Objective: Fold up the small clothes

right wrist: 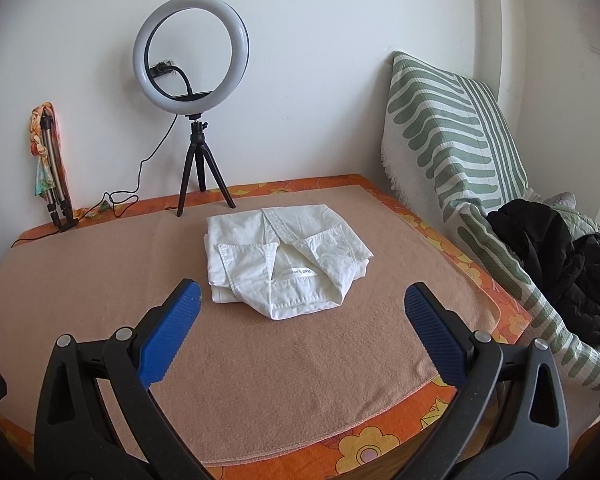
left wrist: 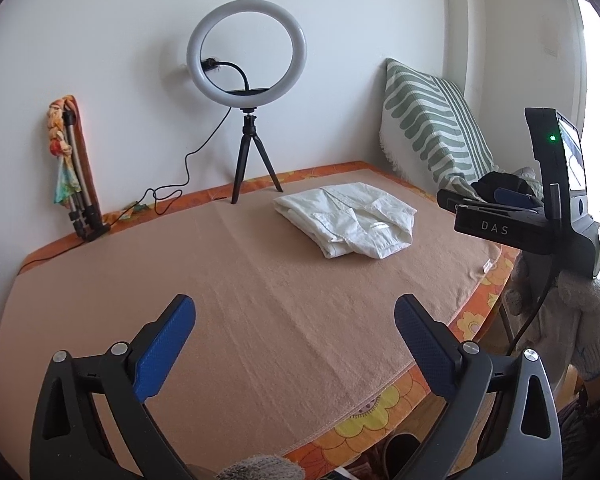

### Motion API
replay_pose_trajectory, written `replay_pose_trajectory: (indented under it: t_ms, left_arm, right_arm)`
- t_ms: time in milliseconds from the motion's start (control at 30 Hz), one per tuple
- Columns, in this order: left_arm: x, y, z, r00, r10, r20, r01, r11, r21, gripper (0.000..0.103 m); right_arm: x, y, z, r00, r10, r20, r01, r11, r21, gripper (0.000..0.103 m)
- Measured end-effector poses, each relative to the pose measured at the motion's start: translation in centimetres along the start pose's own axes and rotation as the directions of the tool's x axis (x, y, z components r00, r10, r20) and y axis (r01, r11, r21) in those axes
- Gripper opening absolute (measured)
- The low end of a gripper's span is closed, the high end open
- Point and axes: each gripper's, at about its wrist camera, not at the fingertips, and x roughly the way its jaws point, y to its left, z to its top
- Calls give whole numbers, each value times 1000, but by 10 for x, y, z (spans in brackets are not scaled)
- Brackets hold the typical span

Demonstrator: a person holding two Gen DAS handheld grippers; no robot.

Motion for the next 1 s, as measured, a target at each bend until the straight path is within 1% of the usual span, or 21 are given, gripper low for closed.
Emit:
replay_pose_trajectory:
  t_ms: [133, 233, 333, 467, 600, 1000]
  left_arm:
    - [-4, -2, 1, 1000, 3, 12, -3, 1000, 11, 100]
    - [-8, -1, 2, 999, 19, 29, -19, 1000, 12, 100]
    - [-9, 1, 3, 999, 17, 29, -17, 1000, 3, 100]
    - [-11, 2, 3, 999, 12, 33, -12, 1000, -1, 100]
    - [-12, 1, 4, 999, 11, 41, -11, 1000, 6, 100]
    - [-15, -2, 5, 998, 10, 55, -11, 1000, 11, 100]
  right_arm:
    - [-1, 3, 0, 1000, -4, 5, 4, 1000, -11, 103]
    - [-2, 4, 0, 1000, -1, 7, 1, 1000, -12, 103]
    - [-2, 3, 0, 1000, -13, 14, 13, 1000, -14, 103]
    - [-1, -1, -1, 1000, -5, 0, 5, 1000, 13, 103]
    - [-2, -4, -1, 1000, -24, 4, 24, 1000, 13, 103]
    - [-1, -7, 0, 1000, -24, 6, 23, 1000, 20, 103]
